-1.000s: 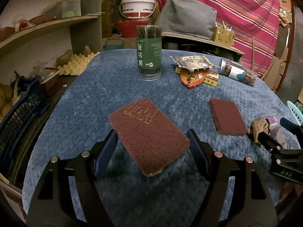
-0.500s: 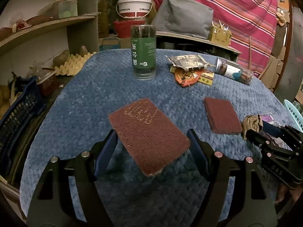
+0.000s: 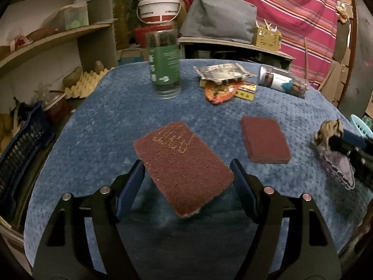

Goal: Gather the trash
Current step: 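Grasp the large brown scouring pad with the left tool while the right tool grasps the crumpled tan paper, then carry the scouring pad and tan paper in both tools over the basket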

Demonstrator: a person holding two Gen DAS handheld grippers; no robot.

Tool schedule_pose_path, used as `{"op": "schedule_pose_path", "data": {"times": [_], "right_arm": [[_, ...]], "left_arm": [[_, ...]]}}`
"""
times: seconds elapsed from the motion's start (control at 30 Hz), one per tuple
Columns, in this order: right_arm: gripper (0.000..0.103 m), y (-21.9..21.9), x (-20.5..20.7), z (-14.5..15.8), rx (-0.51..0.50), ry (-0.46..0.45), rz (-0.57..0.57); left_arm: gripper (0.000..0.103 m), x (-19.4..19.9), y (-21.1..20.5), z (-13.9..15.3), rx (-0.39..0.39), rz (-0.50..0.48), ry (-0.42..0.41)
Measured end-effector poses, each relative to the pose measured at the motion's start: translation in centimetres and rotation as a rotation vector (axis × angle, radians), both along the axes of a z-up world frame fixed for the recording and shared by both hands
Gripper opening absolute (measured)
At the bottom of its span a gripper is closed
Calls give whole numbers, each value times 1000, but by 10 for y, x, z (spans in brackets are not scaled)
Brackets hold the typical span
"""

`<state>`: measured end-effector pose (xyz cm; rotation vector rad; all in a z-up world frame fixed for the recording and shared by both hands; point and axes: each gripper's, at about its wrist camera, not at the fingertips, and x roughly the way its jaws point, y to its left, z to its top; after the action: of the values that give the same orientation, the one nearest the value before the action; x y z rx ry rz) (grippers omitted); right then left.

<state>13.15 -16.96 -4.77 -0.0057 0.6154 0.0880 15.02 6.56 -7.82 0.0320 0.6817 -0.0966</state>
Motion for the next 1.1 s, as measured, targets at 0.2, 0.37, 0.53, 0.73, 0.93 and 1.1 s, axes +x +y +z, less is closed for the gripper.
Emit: {"op": "schedule_pose_path", "data": {"times": [0.2,0.37,0.53,0.73,0.93,1.1], "right_arm": [[39,-57,-6,9,27,-24,-54],[39,-109,-13,19,28,-32,-89],[39,-161,-24,27,22,-45,-151],[39,-241,-40,29,26,-30,-272],[39,-310,-54,23,35,-7,-385],[39,-348,-65,17,35,6,-442]], "left_arm": [[73,2,-38,13,36,-7,-19],[73,6,-78,21,9,-34,-14],[73,12,-132,26,2,-82,-15],[73,13,-208,38,10,-184,-35],[73,10,-284,46,-1,-294,-40],[73,0,-344,49,4,-384,-52]]}}
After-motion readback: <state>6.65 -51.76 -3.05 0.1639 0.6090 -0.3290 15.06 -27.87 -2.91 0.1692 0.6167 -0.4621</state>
